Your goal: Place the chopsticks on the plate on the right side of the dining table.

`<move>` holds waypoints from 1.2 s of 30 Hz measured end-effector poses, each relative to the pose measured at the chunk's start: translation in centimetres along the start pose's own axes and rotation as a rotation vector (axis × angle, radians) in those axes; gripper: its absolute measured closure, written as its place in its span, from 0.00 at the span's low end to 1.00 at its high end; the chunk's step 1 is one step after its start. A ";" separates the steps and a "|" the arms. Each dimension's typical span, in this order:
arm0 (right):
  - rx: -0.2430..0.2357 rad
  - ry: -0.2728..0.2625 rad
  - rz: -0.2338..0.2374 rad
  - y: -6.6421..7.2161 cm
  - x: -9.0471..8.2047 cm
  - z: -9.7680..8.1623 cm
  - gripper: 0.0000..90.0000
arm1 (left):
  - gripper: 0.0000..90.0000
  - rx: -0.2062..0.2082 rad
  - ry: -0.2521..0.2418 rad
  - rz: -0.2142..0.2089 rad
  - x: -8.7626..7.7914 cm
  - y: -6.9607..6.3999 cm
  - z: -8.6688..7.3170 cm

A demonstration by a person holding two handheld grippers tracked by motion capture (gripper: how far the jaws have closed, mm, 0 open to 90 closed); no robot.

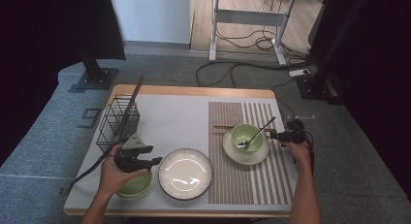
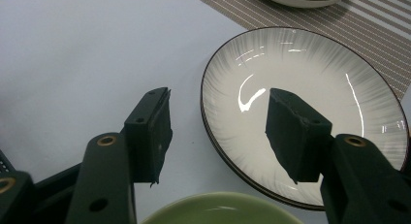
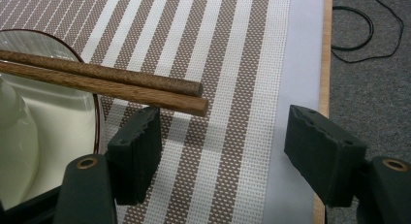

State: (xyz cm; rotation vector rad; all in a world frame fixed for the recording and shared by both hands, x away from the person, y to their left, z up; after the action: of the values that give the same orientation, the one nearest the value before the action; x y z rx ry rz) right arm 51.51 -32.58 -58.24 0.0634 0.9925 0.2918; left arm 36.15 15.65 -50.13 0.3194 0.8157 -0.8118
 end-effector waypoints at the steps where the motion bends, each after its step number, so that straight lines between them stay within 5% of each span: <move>1: 0.001 0.001 -0.001 0.0 0.0 0.1 0.33 | 0.47 0.000 0.001 0.000 0.0 0.0 0.0; 23: 0.010 0.003 0.010 0.0 0.2 0.0 0.33 | 0.47 0.000 0.004 0.002 0.1 0.0 -0.1; 36: -0.005 -0.039 0.048 1.6 -1.5 -1.0 0.33 | 0.47 -0.008 -0.038 -0.009 -1.1 0.0 0.4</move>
State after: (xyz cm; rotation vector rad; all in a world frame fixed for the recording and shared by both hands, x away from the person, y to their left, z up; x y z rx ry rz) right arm 49.56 -31.59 -57.23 0.0879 0.9522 0.3359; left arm 35.90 16.00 -49.04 0.2923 0.7852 -0.8206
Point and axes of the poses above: each handheld gripper's, and its own axes: x roughly forward along the jaws, z roughly out of its top, y roughly to its left, the point moved 10 cm from there along x, roughly forward along the jaws, and after that the axes turned 6 degrees about y, right-handed, at the moved point
